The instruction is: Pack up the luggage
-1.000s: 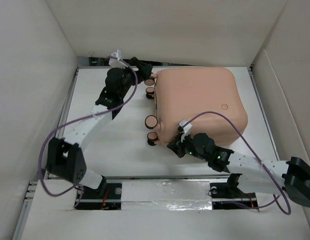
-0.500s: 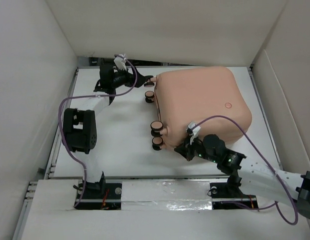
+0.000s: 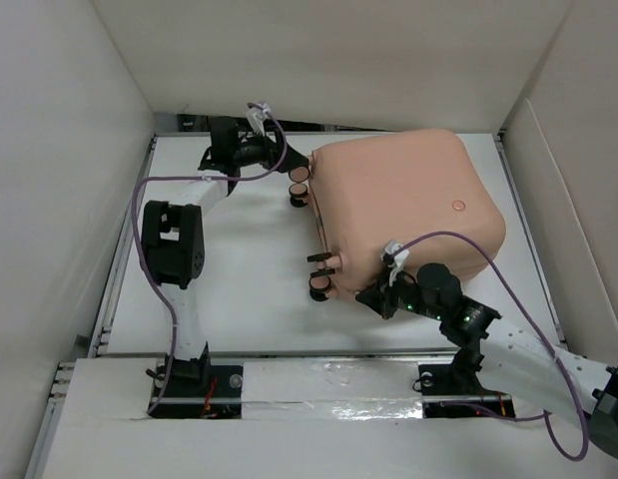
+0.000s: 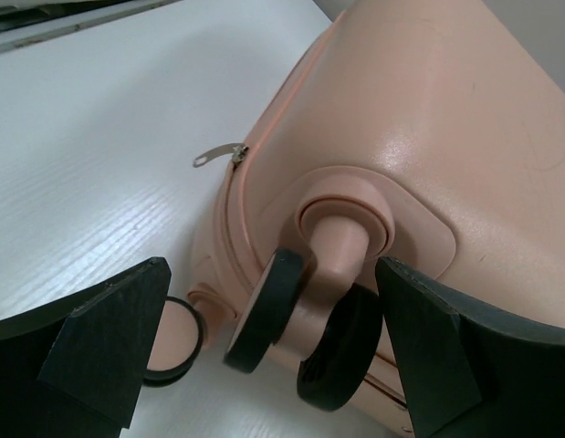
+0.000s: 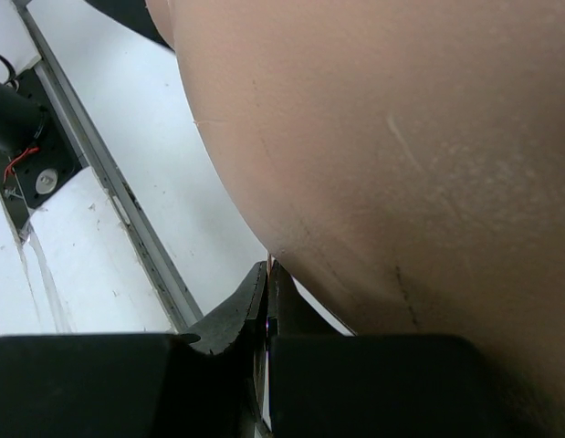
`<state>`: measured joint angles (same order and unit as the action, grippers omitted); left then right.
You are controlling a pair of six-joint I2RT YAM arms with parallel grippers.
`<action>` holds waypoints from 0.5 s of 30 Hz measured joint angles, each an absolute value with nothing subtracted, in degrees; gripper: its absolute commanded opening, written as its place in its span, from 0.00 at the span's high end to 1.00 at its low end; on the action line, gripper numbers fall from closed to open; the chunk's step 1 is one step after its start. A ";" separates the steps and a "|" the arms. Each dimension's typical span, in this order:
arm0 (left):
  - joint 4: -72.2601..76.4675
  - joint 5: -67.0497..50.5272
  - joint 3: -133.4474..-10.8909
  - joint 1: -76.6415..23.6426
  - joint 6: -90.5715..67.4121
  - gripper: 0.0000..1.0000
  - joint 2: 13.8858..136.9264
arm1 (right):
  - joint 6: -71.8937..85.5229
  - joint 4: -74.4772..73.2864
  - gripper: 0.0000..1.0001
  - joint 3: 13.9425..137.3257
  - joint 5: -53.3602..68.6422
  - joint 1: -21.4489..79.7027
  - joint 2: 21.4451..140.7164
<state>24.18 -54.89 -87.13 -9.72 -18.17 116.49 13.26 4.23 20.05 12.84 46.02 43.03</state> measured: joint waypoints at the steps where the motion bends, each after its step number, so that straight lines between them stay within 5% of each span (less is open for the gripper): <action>1: 24.40 -55.16 -87.11 -10.09 -18.74 0.05 116.81 | 13.13 4.16 1.00 20.05 13.26 45.67 42.96; 8: 29.82 -57.25 -86.91 -11.51 -22.68 0.17 117.91 | 13.06 2.02 1.00 19.55 14.98 43.16 40.58; 12: 37.41 -58.63 -85.49 -11.51 -27.92 0.50 119.17 | 13.32 1.48 1.00 18.76 16.38 41.65 39.05; 15: 46.70 -59.88 -83.33 -11.44 -34.15 0.54 120.70 | 13.34 0.54 1.00 18.74 16.97 40.84 38.48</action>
